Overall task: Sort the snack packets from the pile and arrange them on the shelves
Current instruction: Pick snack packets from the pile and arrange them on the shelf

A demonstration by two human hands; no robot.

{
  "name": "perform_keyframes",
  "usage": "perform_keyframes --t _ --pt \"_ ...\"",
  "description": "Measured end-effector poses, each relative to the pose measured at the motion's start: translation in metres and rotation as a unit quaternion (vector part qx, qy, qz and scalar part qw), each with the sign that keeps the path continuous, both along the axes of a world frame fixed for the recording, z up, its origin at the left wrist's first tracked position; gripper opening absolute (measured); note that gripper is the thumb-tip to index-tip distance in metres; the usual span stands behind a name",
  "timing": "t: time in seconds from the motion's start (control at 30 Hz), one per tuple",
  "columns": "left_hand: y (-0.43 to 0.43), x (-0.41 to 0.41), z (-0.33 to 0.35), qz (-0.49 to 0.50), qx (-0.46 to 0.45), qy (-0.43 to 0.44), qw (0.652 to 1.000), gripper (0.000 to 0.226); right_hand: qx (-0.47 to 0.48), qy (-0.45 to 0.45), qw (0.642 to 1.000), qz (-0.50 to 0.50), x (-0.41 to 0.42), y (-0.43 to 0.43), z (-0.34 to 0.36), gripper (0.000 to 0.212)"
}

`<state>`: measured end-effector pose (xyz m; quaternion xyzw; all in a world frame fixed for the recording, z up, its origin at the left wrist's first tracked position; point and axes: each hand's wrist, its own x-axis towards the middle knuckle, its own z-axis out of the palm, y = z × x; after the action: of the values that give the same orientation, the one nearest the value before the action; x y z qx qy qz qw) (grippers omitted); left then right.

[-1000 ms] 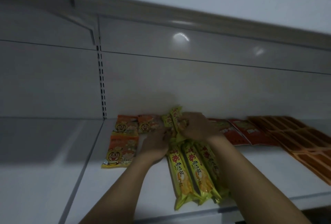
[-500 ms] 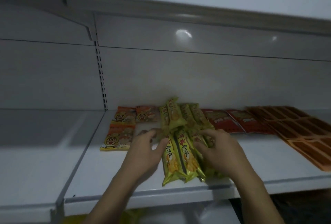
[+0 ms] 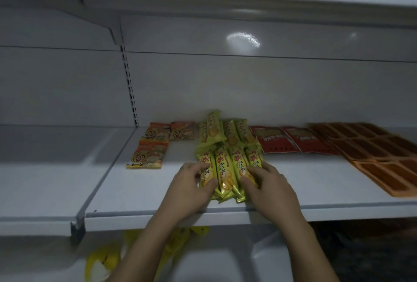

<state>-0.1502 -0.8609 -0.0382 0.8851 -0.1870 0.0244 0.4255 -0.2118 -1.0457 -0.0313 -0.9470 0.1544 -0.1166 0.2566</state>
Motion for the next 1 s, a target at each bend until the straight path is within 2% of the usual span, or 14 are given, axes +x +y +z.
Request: perform_keyframes --t 0.17,0.53,0.67,0.83,1.0 --pt "-0.001 -0.001 0.002 0.001 0.0 0.004 1.0 0.046 -0.019 0.001 1.0 0.003 -0.002 0.002 -0.001 0.05" --pt "0.004 0.0 0.009 -0.024 0.069 -0.018 0.997 0.053 -0.023 0.005 0.999 0.028 -0.008 -0.006 -0.002 0.06" --pt "0.014 0.001 0.013 -0.037 0.091 -0.032 0.995 0.054 -0.05 -0.022 0.998 0.021 -0.008 0.002 0.011 0.061" --pt "0.042 0.003 0.025 -0.044 0.13 -0.055 0.989 0.056 -0.086 -0.02 0.995 0.042 0.003 0.037 0.03 0.065" --pt "0.102 0.005 0.035 -0.008 0.152 -0.082 0.985 0.058 -0.098 -0.016 0.99 0.103 0.017 0.098 0.045 0.068"
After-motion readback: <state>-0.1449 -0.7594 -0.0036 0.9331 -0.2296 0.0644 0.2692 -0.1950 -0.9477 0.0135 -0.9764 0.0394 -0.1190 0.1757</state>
